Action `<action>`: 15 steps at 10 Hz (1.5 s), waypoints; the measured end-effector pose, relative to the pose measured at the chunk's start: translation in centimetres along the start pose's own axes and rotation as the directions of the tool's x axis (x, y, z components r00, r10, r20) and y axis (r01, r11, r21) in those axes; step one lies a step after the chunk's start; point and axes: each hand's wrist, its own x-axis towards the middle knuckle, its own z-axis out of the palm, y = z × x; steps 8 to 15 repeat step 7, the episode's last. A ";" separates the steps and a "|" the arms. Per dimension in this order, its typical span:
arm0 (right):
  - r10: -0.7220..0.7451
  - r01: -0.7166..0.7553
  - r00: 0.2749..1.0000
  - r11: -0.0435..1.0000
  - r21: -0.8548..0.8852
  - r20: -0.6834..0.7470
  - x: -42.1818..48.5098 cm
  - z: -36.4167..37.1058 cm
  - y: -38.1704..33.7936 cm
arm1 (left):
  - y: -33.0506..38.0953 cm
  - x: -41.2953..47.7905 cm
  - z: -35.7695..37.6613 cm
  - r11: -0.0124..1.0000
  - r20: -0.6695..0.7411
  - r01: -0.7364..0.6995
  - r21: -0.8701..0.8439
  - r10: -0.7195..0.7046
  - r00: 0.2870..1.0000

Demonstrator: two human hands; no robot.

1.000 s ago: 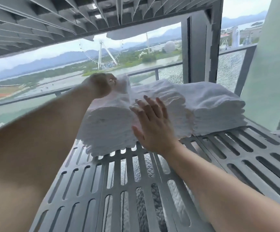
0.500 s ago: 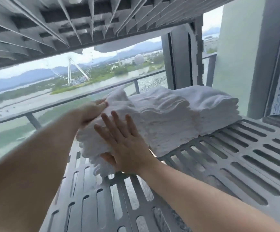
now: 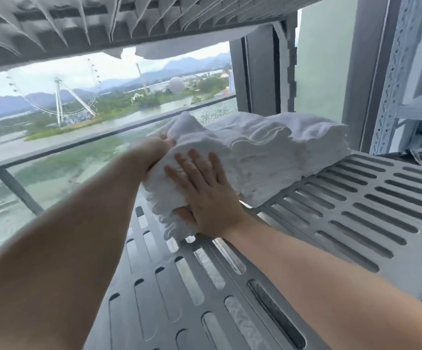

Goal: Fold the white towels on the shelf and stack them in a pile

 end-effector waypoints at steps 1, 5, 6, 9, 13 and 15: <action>0.014 -0.014 1.000 1.000 -0.027 0.018 -0.1 -0.3 -0.2 | 0.1 0.4 0.0 1.000 0.086 -0.023 -0.010 0.024 0.996; 0.123 -0.119 0.987 0.992 -0.039 0.104 -0.9 -2.9 -3.1 | -4.3 -9.6 0.4 0.948 -0.278 -0.102 -0.301 0.015 0.961; 0.146 -0.147 0.979 0.989 -0.002 0.140 -1.0 -4.4 -3.5 | -5.3 -13.7 0.5 0.976 -0.288 -0.082 -0.200 0.021 0.957; 0.182 -0.193 0.975 0.978 0.074 0.129 -2.4 -6.1 -4.5 | -4.7 -18.0 2.2 0.996 -0.216 -0.004 -0.089 -0.015 0.976; 0.182 -0.193 0.975 0.978 0.074 0.129 -2.4 -6.1 -4.5 | -4.7 -18.0 2.2 0.996 -0.216 -0.004 -0.089 -0.015 0.976; 0.182 -0.193 0.975 0.978 0.074 0.129 -2.4 -6.1 -4.5 | -4.7 -18.0 2.2 0.996 -0.216 -0.004 -0.089 -0.015 0.976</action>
